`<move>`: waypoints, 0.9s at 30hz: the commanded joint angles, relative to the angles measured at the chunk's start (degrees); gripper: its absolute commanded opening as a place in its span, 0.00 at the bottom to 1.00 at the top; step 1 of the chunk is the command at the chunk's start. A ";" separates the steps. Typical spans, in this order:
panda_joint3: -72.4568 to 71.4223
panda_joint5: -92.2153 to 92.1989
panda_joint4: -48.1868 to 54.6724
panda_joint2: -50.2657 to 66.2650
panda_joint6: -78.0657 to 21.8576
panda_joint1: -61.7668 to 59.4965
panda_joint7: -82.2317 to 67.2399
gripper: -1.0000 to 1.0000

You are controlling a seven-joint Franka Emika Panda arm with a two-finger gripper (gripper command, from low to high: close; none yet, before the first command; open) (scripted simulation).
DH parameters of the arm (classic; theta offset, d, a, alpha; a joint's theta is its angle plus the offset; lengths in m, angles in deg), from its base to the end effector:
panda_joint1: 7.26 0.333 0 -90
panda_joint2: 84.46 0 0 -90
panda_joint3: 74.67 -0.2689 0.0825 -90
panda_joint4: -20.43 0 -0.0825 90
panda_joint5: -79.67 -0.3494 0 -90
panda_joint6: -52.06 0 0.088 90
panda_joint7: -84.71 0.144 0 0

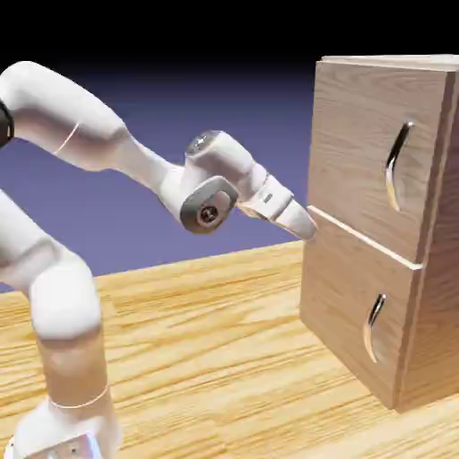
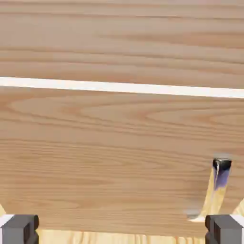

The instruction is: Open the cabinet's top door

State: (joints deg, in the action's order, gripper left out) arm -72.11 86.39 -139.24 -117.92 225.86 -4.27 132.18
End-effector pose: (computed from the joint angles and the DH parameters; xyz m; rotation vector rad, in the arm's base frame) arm 0.4165 0.0122 0.4304 -2.4651 0.9187 -1.0789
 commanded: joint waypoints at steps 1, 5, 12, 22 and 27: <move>0.95 2.50 0.49 -0.30 -0.08 0.85 1.86 0.50; 4.75 12.46 2.47 -1.48 -0.37 4.26 9.29 0.50; 11.39 29.91 5.92 -3.56 -0.90 10.21 22.30 0.50; 20.88 54.83 10.85 -6.52 -1.65 18.72 40.88 0.50; 25.62 67.29 13.31 -8.00 -2.02 22.97 50.17 0.50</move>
State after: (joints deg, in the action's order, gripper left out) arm -46.49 153.68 -125.93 -125.92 223.84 18.70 182.35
